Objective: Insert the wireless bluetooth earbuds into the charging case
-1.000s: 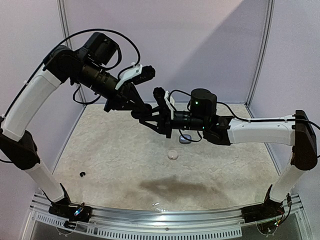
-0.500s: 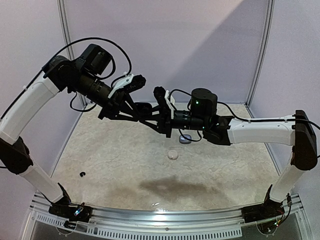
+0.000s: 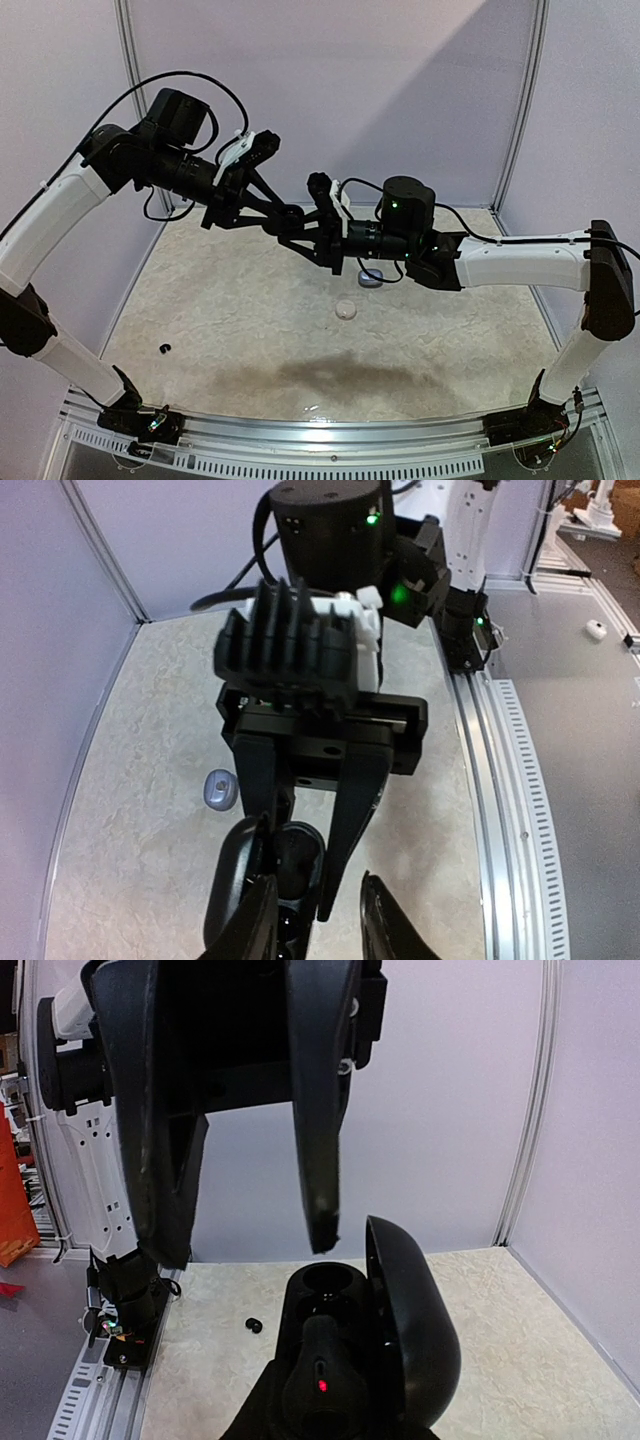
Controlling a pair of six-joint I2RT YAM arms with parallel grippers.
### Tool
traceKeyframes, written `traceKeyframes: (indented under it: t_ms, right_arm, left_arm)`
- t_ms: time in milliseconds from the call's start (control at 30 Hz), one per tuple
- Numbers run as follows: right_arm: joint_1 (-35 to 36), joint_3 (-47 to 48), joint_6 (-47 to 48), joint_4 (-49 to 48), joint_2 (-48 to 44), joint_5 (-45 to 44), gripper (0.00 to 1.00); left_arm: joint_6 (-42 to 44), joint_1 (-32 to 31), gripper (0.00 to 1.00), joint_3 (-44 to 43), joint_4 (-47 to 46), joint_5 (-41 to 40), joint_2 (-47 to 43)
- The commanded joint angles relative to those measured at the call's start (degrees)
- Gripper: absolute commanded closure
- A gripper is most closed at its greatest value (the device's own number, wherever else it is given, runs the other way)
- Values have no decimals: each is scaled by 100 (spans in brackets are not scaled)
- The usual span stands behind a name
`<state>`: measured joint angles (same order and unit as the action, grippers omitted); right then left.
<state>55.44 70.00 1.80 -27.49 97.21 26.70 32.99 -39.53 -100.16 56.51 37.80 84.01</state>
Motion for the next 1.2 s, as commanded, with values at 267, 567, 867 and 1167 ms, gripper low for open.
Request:
traceKeyframes:
  t_ms: [267, 567, 867, 1167]
  right_arm:
    - [-21, -9, 25, -129, -102, 11, 89]
    - [-22, 94, 89, -1, -62, 38, 88]
    - [-17, 73, 75, -37, -75, 37, 88]
    - [-18, 84, 83, -30, -54, 37, 89]
  left_arm:
    - [-278, -49, 74, 55, -43, -453, 90]
    - [-271, -219, 77, 102, -10, -606, 163]
    - [-258, -231, 78, 104, -17, -845, 238]
    - [-181, -292, 83, 100, 0, -755, 287]
